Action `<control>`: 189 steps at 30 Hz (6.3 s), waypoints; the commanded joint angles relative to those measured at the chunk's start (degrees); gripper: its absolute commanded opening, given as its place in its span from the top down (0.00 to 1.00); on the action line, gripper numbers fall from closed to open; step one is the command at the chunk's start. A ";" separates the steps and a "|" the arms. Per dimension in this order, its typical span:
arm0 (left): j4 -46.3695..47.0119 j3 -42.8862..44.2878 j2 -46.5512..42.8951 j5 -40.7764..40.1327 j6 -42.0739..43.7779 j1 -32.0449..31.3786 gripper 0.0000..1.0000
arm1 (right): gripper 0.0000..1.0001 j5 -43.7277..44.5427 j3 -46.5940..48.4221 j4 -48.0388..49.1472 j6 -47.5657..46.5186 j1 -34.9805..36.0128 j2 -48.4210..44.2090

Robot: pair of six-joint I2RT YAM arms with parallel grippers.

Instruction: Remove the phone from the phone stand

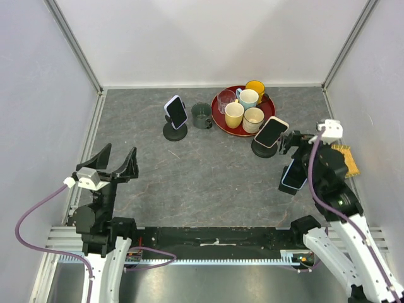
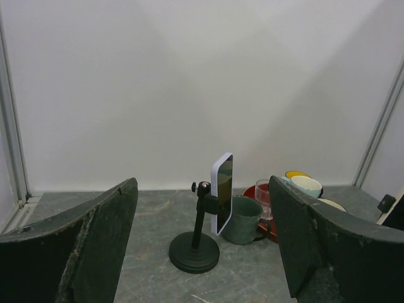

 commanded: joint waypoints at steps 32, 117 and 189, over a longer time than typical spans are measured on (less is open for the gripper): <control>-8.15 3.98 -4.84 1.20 2.02 -5.92 0.10 | 0.02 20.19 3.84 -25.32 19.36 -0.06 15.08; 0.02 16.55 65.02 -1.44 -11.43 -52.76 0.17 | 1.00 -21.20 -3.37 8.96 31.84 19.01 25.72; -30.65 25.15 74.42 10.70 -3.09 11.13 0.98 | 0.02 1.99 -15.41 5.01 13.30 20.42 -2.40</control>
